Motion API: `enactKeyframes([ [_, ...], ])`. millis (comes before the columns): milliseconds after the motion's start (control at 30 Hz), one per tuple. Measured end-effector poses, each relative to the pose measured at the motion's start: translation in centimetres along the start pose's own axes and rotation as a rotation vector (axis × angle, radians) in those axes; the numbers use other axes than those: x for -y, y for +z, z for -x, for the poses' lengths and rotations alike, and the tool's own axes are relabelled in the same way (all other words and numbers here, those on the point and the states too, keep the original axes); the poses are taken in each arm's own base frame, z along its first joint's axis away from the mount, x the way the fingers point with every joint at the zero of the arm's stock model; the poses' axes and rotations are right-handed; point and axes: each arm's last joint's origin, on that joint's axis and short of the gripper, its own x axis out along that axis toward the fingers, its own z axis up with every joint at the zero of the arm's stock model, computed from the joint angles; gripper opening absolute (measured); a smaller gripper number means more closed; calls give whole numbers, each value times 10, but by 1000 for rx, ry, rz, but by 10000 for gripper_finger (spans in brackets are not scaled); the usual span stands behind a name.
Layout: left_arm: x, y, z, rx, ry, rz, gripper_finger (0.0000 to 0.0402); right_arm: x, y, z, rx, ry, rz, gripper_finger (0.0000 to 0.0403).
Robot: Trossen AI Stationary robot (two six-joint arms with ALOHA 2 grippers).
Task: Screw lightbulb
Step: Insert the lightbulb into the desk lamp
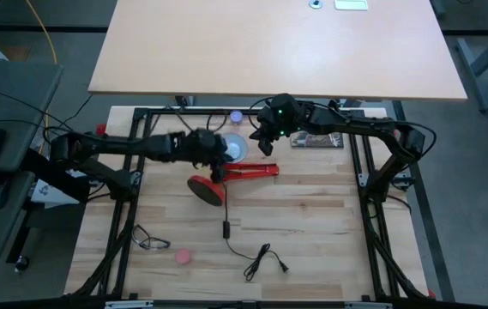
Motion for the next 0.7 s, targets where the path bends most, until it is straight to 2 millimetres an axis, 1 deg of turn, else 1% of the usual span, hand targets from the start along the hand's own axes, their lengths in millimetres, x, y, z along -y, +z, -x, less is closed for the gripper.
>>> enactKeyframes([
  [67, 8, -8, -4, 40, -29, 39, 0, 1, 0, 0, 0, 17, 3, 0],
  [133, 14, -11, -6, 98, -56, 74, 0, 2, 1, 0, 7, 44, 5, 0],
  [267, 21, -9, -5, 152, -29, 71, 0, 1, 5, 0, 45, 90, 2, 0],
  [367, 20, -8, -3, 162, 3, 45, 0, 0, 9, 1, 79, 95, -41, 0],
  [467, 19, -9, -3, 150, 0, 8, 0, 4, 9, -5, 84, 122, -140, 0],
  [567, 17, -12, -4, 115, -7, -38, 0, 7, 6, -15, 68, 169, -212, 0],
  [700, 15, -20, -5, 30, 36, -77, 0, 6, 3, -29, 69, 201, -270, 0],
])
